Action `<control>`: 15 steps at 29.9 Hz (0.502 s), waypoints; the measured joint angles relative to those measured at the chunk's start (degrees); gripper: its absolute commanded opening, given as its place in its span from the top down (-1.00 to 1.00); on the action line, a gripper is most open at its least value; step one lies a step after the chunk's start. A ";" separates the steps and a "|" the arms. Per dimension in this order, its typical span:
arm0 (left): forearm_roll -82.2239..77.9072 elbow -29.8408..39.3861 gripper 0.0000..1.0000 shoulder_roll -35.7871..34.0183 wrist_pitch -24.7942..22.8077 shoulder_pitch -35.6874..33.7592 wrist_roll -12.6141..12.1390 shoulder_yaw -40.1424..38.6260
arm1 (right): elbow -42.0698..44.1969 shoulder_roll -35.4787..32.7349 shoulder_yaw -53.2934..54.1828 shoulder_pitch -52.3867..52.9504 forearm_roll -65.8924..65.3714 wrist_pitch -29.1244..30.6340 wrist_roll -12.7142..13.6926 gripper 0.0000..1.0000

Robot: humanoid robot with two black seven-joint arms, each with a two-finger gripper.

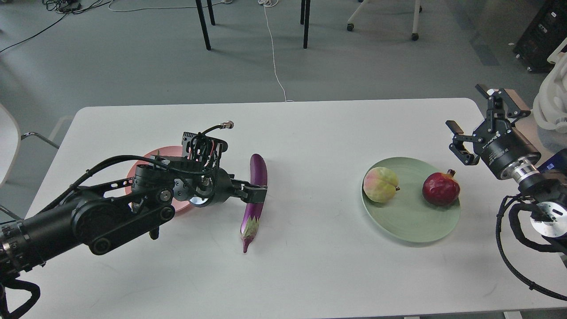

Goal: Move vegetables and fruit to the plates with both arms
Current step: 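Move the left gripper to the purple eggplant and grasp it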

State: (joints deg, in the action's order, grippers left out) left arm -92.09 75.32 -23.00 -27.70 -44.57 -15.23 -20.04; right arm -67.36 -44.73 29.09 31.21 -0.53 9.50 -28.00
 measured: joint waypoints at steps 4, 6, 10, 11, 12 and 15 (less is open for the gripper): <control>-0.02 -0.82 -0.97 1.70 0.02 0.00 -0.26 0.07 | 0.01 0.00 0.01 -0.04 0.00 0.00 0.00 -0.97; -0.15 -1.71 -0.95 2.15 0.02 0.00 -0.32 0.18 | -0.02 -0.03 0.01 -0.07 0.00 0.00 0.00 -0.97; -0.19 -3.01 -0.88 2.55 0.07 0.00 -0.33 2.21 | -0.09 -0.21 0.04 -0.23 0.00 0.00 0.00 -0.97; -0.19 -3.13 -0.83 2.60 0.08 0.00 -0.34 2.57 | -0.10 -0.23 0.06 -0.31 0.00 0.01 0.00 -0.96; -0.19 -3.20 -0.79 2.65 0.10 0.00 -0.45 2.77 | -0.11 -0.25 0.07 -0.37 0.00 0.03 0.00 -0.97; 0.19 -3.26 -0.41 2.77 0.11 0.13 -1.38 3.06 | -0.11 -0.27 0.09 -0.43 0.00 0.03 0.00 -0.97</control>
State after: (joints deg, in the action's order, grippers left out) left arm -91.90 72.06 -20.23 -27.60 -44.44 -16.61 -16.98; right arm -67.48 -45.00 29.18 30.78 -0.53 9.53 -28.00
